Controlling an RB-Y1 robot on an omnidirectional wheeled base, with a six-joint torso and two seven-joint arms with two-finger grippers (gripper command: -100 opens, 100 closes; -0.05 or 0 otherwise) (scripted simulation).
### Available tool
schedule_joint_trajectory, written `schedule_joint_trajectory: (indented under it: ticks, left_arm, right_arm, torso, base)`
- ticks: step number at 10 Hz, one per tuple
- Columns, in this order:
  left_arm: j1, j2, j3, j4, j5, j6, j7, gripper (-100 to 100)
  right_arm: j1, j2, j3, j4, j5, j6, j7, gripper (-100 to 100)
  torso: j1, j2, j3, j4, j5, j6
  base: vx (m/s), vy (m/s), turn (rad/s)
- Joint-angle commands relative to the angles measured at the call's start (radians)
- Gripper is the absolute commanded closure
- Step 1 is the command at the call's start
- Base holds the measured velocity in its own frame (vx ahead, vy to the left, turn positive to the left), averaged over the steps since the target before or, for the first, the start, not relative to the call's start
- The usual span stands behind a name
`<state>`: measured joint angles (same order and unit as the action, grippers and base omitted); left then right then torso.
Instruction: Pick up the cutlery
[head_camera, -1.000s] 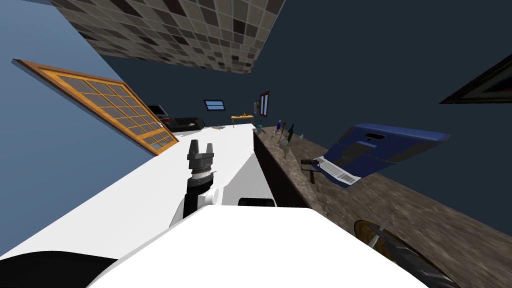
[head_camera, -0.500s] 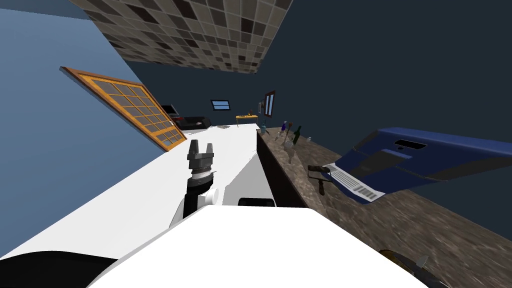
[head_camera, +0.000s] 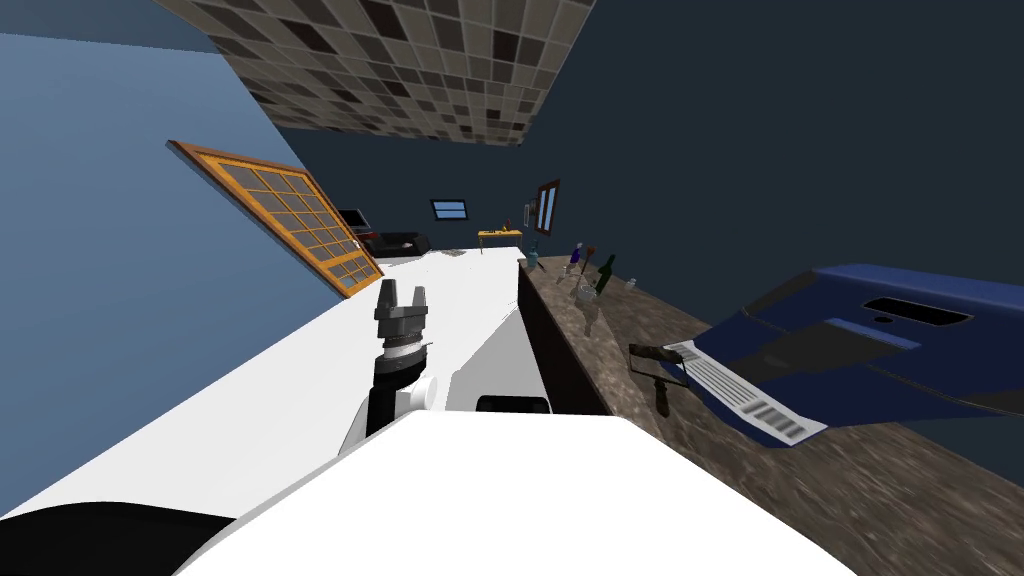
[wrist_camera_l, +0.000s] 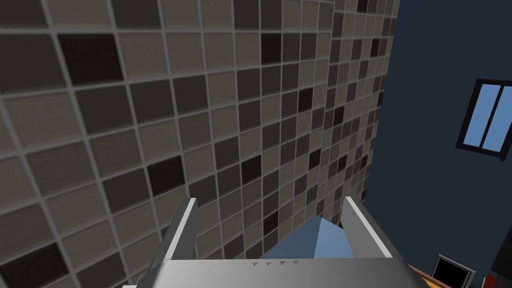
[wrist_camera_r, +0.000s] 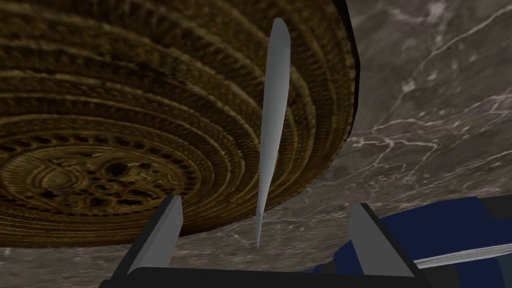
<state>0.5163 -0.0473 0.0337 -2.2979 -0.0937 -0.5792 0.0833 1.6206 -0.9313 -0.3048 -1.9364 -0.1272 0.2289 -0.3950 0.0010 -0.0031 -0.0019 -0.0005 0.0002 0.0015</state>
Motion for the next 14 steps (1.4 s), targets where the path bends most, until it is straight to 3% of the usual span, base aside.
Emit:
schedule_joint_trajectory:
  ticks: [1,3,4,5,6,9,10,11,14]
  left_arm:
    - [0.000,0.000,0.000,0.000,0.000,0.000,0.000,0]
    - [0.000,0.000,0.000,0.000,0.000,0.000,0.000,0]
    - [0.000,0.000,0.000,0.000,0.000,0.000,0.000,0]
    - [0.000,0.000,0.000,0.000,0.000,0.000,0.000,0]
    - [0.000,0.000,0.000,0.000,0.000,0.000,0.000,0]
    - [0.000,0.000,0.000,0.000,0.000,0.000,0.000,0]
    - [0.000,0.000,0.000,0.000,0.000,0.000,0.000,0]
    - [0.000,0.000,0.000,0.000,0.000,0.000,0.000,0]
    - [0.000,0.000,0.000,0.000,0.000,0.000,0.000,0]
  right_arm:
    - [0.032,-0.010,0.007,-0.005,0.012,0.043,-0.003,-100]
    - [0.060,-0.029,0.021,0.004,0.024,0.083,-0.007,-100]
    - [0.049,-0.026,0.016,0.002,0.018,0.069,-0.006,-100]
    - [0.050,-0.027,0.017,0.002,0.018,0.074,-0.006,0]
    - [0.014,-0.013,0.041,0.038,0.022,0.065,0.007,-100]
    - [-0.040,0.008,0.078,0.091,0.028,0.054,0.028,-100]
    - [-0.028,0.004,0.070,0.077,0.027,0.058,0.022,-100]
    - [-0.030,0.005,0.072,0.079,0.027,0.058,0.024,100]
    - [-0.027,0.005,0.074,0.082,0.027,0.064,0.025,100]
  torso:
    - [0.000,0.000,0.000,0.000,0.000,0.000]
    - [0.000,0.000,0.000,0.000,0.000,0.000]
    - [0.000,0.000,0.000,0.000,0.000,0.000]
    - [0.001,0.002,0.001,0.000,0.000,0.000]
    - [0.001,0.003,0.002,0.001,0.000,0.000]
    - [0.000,0.004,0.002,0.001,0.000,0.000]
    - [-0.001,0.004,0.002,0.001,0.000,0.000]
    - [-0.001,0.005,0.003,0.001,-0.001,0.000]
    - [-0.001,0.007,0.005,0.004,-0.001,-0.001]
  base:
    - [0.064,-0.019,0.153]
    - [0.072,-0.027,0.133]
    - [0.032,-0.014,0.032]
    - [0.006,-0.003,-0.004]
    - [0.017,-0.016,0.046]
    - [0.018,-0.030,0.034]
    - [0.004,-0.015,0.005]
    - [0.000,0.000,0.000]
    - [-0.001,0.000,-0.006]
